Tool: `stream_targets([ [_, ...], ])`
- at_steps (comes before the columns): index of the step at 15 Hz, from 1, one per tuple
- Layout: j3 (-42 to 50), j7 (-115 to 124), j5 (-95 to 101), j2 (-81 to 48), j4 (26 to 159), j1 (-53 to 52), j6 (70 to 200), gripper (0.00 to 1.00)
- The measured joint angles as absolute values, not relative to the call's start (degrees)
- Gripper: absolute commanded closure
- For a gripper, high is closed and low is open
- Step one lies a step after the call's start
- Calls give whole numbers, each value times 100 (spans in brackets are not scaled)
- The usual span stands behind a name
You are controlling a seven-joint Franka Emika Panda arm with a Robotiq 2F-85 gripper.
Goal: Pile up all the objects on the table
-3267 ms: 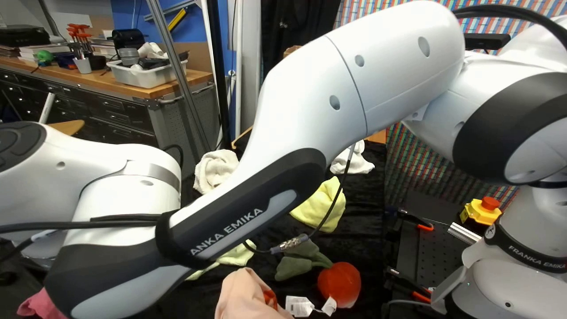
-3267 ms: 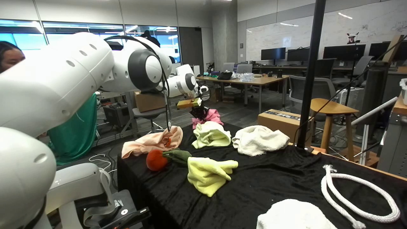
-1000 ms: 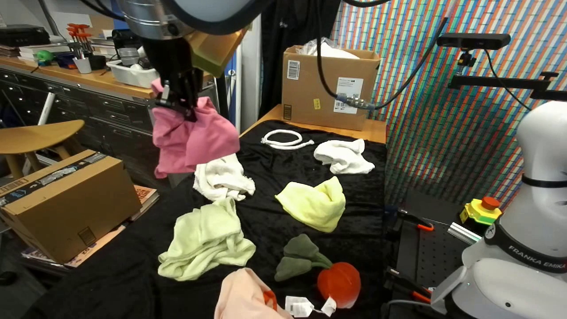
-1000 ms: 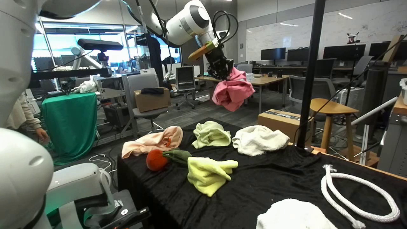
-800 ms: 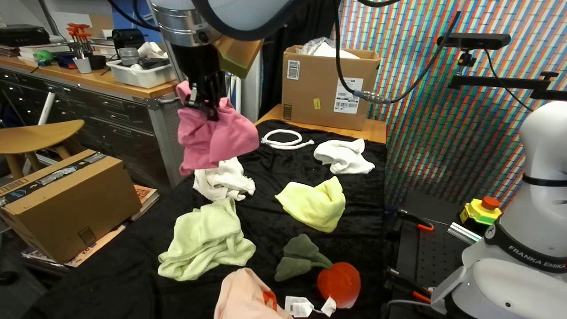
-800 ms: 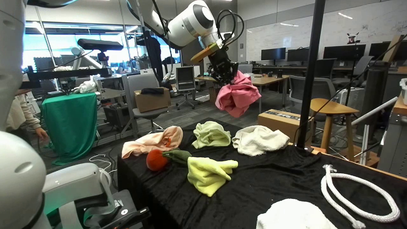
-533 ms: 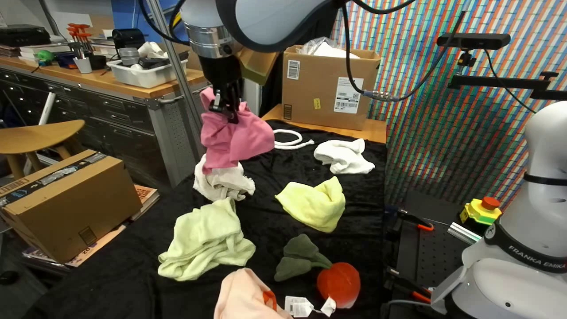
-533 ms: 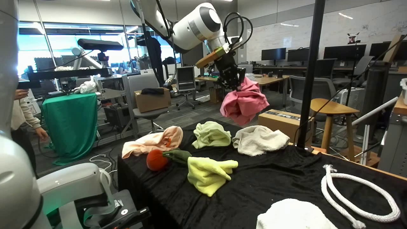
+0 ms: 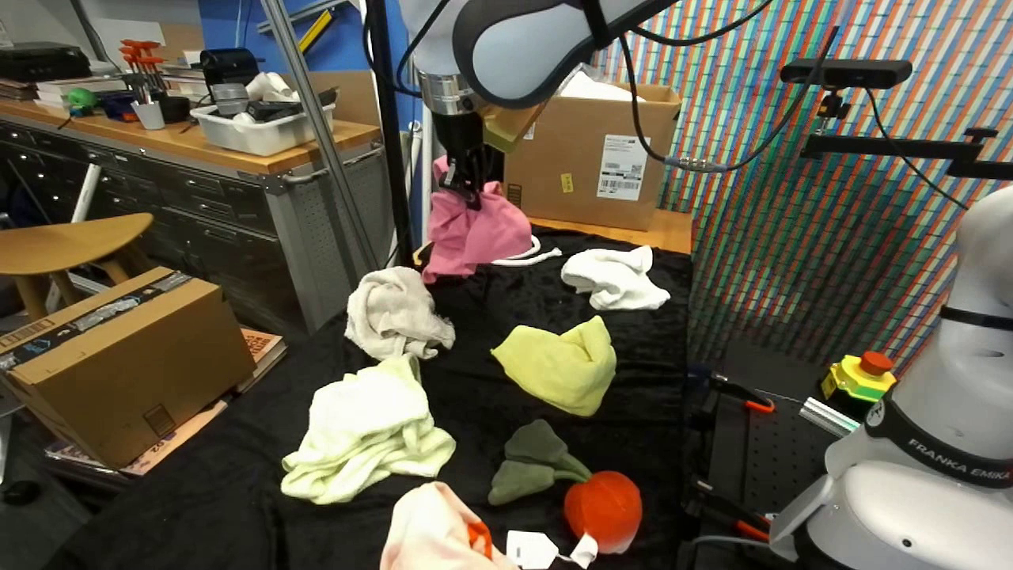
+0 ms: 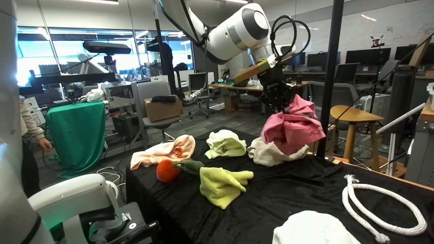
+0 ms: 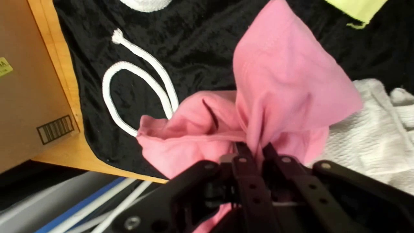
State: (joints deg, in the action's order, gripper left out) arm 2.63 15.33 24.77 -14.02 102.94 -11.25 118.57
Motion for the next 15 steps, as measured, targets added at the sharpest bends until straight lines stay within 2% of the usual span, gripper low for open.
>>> stream_targets([
  [8, 689, 2974, 2940, -1501, 10490, -540, 12909, 92],
  [9, 756, 3246, 3053, -1532, 10490, -531, 13045, 83],
  [10, 819, 3501, 3151, -1562, 10490, -529, 13158, 63],
  [11, 872, 3725, 3247, -1591, 10489, -527, 13236, 57],
  [15, 975, 4409, 3575, -1686, 10489, -526, 13303, 26],
])
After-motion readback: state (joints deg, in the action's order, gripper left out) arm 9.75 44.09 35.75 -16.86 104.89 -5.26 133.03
